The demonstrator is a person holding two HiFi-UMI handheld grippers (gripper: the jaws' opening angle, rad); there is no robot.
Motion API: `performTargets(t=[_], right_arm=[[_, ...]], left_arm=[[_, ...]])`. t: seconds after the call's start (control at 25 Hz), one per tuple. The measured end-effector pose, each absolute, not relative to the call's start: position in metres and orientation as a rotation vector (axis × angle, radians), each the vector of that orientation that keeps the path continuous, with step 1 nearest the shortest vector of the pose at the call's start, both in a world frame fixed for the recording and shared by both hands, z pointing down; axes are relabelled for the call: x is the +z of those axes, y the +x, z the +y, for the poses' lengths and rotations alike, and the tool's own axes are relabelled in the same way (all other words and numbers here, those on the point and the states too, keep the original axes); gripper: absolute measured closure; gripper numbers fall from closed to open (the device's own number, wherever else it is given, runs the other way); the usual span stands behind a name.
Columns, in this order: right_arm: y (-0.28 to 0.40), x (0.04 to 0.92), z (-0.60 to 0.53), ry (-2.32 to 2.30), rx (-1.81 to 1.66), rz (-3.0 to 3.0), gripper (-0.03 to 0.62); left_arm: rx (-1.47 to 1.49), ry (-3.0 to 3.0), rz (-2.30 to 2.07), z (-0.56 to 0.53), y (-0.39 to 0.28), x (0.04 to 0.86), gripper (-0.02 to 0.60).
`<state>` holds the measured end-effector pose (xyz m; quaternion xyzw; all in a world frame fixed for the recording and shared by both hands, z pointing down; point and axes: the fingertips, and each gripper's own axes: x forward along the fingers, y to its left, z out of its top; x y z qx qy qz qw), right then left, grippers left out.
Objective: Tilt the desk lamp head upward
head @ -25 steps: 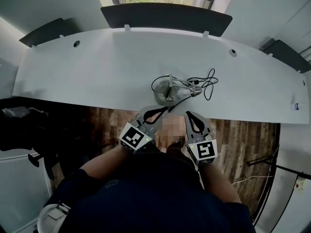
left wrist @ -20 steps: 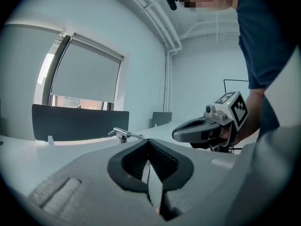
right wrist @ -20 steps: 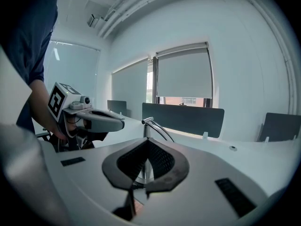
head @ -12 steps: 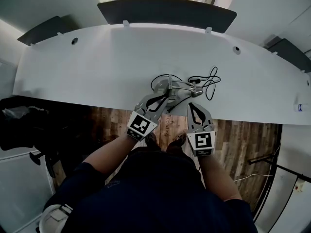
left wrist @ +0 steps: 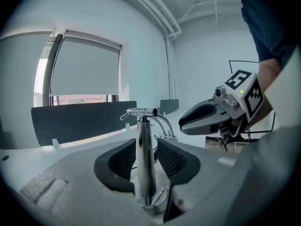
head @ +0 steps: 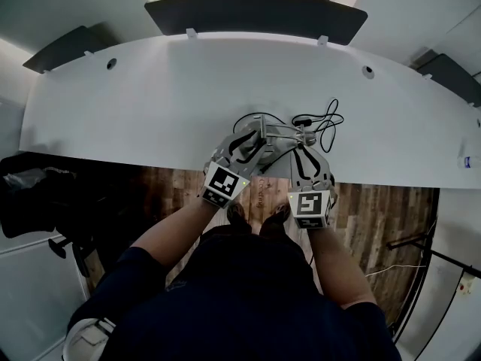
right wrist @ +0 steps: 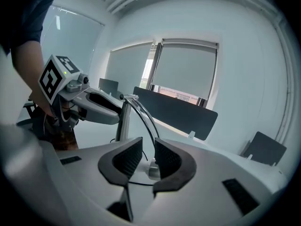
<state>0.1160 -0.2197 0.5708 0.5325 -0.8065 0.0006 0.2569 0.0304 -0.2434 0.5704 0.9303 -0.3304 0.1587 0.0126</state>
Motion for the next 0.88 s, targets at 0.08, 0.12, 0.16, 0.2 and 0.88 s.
performTargets(t=[0.08,0.12,0.16,0.2,0.88], right_arm=[[0.118,0.577,-0.223,1.444,-0.028,-2.159,0.486],[0.119,0.580,-0.225,1.447,-0.040,-2.144,0.471],[0.119,0.583,-0.227,1.449,-0.052,-2.130,0.455],[0.120,0.586,-0.230,1.451,-0.064,-2.117,0.443],[0.127,0.612,-0.281,1.508,-0.220,-1.998,0.473]], left_arm=[[0.486,2.904,-1.030,-0.247,0.034,0.570,0.448],[0.483,2.908,-1.028,-0.249,0.036,0.570,0.445],[0.486,2.916,-1.025,-0.250,0.038,0.570,0.443],[0.494,2.926,-1.019,-0.252,0.040,0.571,0.443],[0.586,2.999,-1.020,-0.272,0.057,0.567,0.451]])
